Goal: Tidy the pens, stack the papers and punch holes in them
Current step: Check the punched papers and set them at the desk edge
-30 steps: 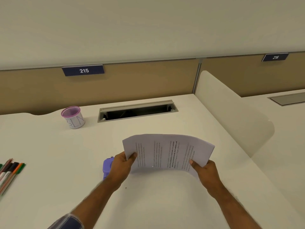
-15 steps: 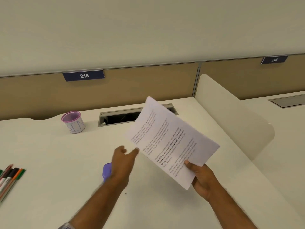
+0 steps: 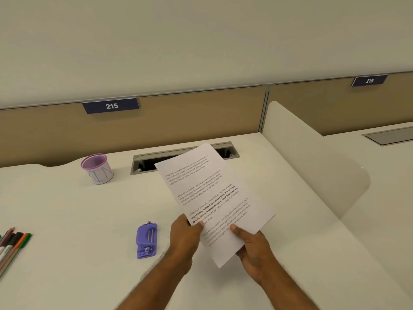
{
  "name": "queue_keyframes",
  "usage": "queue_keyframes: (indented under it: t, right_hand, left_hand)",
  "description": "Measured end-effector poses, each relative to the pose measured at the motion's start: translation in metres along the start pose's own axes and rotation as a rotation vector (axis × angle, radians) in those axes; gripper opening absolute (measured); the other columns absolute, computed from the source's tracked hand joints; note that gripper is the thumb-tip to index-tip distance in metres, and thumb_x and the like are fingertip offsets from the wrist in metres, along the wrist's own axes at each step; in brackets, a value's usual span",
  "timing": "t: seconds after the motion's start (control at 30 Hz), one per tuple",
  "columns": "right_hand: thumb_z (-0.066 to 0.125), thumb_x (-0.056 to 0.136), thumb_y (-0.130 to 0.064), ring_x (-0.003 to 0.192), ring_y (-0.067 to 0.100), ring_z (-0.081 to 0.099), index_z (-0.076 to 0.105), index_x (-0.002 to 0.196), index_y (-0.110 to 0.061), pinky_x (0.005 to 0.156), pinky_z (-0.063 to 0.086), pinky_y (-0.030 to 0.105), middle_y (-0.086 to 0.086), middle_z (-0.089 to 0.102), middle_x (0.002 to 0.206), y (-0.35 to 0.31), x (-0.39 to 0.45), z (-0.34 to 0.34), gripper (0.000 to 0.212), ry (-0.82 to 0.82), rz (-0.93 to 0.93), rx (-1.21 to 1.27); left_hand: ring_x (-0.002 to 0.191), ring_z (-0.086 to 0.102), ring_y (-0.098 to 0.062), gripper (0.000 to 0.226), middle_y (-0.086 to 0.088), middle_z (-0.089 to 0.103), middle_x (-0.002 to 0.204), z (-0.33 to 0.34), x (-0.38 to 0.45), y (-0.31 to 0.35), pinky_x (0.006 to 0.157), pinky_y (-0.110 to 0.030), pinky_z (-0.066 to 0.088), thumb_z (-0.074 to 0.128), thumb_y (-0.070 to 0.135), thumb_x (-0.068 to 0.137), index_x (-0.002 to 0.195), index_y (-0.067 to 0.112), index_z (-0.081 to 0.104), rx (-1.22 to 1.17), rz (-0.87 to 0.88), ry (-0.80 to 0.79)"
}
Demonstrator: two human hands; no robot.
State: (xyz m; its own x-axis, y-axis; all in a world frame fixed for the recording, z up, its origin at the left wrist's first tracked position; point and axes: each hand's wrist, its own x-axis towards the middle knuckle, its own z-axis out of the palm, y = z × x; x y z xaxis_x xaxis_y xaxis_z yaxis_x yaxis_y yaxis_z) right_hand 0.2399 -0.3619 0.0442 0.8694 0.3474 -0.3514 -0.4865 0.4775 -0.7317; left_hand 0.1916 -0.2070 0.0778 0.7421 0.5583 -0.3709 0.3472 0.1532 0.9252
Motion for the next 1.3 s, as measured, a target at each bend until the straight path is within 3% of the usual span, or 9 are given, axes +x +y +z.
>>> queue_keyframes:
  t: [0.17, 0.27, 0.4, 0.5, 0.6, 0.67, 0.87, 1.1, 1.3]
  right_hand:
    - [0.076, 0.073, -0.019, 0.094, 0.023, 0.074, 0.075, 0.104, -0.015, 0.067, 0.06, 0.036, 0.01, 0.075, 0.109, -0.03, 0.009, -0.015, 0.032, 0.051, -0.022, 0.092]
    - [0.073, 0.075, -0.025, 0.088, 0.018, 0.074, 0.077, 0.098, -0.017, 0.066, 0.06, 0.032, 0.007, 0.076, 0.105, -0.05, 0.012, -0.021, 0.025, 0.034, -0.064, -0.033]
    - [0.067, 0.085, -0.011, 0.075, 0.012, 0.073, 0.078, 0.085, -0.022, 0.06, 0.056, 0.025, 0.002, 0.078, 0.091, -0.064, 0.015, -0.026, 0.016, 0.05, -0.148, -0.257]
    - [0.066, 0.088, -0.005, 0.08, 0.019, 0.073, 0.074, 0.093, -0.015, 0.069, 0.055, 0.03, 0.004, 0.078, 0.091, -0.066, 0.021, -0.03, 0.014, 0.069, -0.22, -0.467]
    - [0.065, 0.088, -0.001, 0.075, 0.012, 0.073, 0.07, 0.096, -0.013, 0.063, 0.055, 0.02, -0.004, 0.079, 0.085, -0.063, 0.029, -0.034, 0.015, 0.103, -0.291, -0.568]
    - [0.065, 0.088, 0.0, 0.071, 0.007, 0.073, 0.07, 0.094, -0.015, 0.059, 0.053, 0.013, -0.007, 0.078, 0.082, -0.063, 0.034, -0.036, 0.017, 0.12, -0.322, -0.584]
    - [0.066, 0.088, 0.0, 0.074, 0.008, 0.073, 0.071, 0.093, -0.017, 0.061, 0.055, 0.014, -0.007, 0.078, 0.085, -0.07, 0.046, -0.045, 0.018, 0.131, -0.341, -0.525]
    - [0.066, 0.088, -0.001, 0.076, 0.01, 0.074, 0.071, 0.095, -0.016, 0.062, 0.055, 0.014, -0.004, 0.079, 0.089, -0.09, 0.063, -0.061, 0.017, 0.123, -0.346, -0.506]
    - [0.065, 0.088, 0.001, 0.074, 0.006, 0.073, 0.07, 0.094, -0.015, 0.061, 0.053, 0.012, -0.008, 0.078, 0.085, -0.12, 0.08, -0.071, 0.018, 0.125, -0.384, -0.512]
  left_hand:
    - [0.098, 0.067, -0.023, 0.027, -0.007, 0.071, 0.116, -0.013, 0.008, 0.005, 0.08, -0.036, 0.056, 0.057, -0.002, 0.095, 0.118, 0.01, 0.063, 0.05, 0.011, 0.0]
    - [0.102, 0.068, -0.027, 0.03, -0.007, 0.071, 0.117, -0.018, 0.013, 0.01, 0.089, -0.045, 0.057, 0.057, -0.001, 0.095, 0.122, 0.009, 0.063, 0.091, 0.022, -0.045]
    - [0.097, 0.07, -0.021, 0.029, -0.004, 0.073, 0.112, -0.02, 0.019, 0.017, 0.073, -0.029, 0.056, 0.056, -0.002, 0.095, 0.119, 0.012, 0.065, 0.129, 0.043, -0.082]
    - [0.094, 0.07, -0.019, 0.028, -0.002, 0.074, 0.109, -0.016, 0.023, 0.019, 0.069, -0.026, 0.056, 0.057, -0.001, 0.095, 0.117, 0.014, 0.065, 0.14, 0.043, -0.092]
    - [0.091, 0.071, -0.016, 0.027, 0.001, 0.074, 0.105, -0.011, 0.027, 0.019, 0.066, -0.024, 0.056, 0.057, 0.0, 0.095, 0.114, 0.016, 0.066, 0.145, 0.058, -0.08]
    - [0.093, 0.071, -0.018, 0.027, 0.0, 0.075, 0.106, -0.007, 0.029, 0.019, 0.07, -0.027, 0.057, 0.058, -0.001, 0.095, 0.112, 0.017, 0.067, 0.126, 0.064, -0.074]
    - [0.101, 0.073, -0.02, 0.031, 0.001, 0.076, 0.111, 0.004, 0.035, 0.011, 0.092, -0.041, 0.057, 0.07, 0.004, 0.088, 0.116, 0.017, 0.067, 0.106, 0.051, -0.199]
    - [0.087, 0.076, -0.013, 0.019, 0.006, 0.079, 0.099, 0.027, 0.044, 0.011, 0.066, -0.019, 0.056, 0.066, 0.008, 0.093, 0.107, 0.018, 0.073, 0.103, 0.032, -0.185]
    - [0.085, 0.076, -0.016, 0.019, 0.005, 0.08, 0.093, 0.062, 0.06, 0.027, 0.073, -0.027, 0.059, 0.071, 0.005, 0.088, 0.101, 0.018, 0.076, 0.08, 0.053, -0.104]
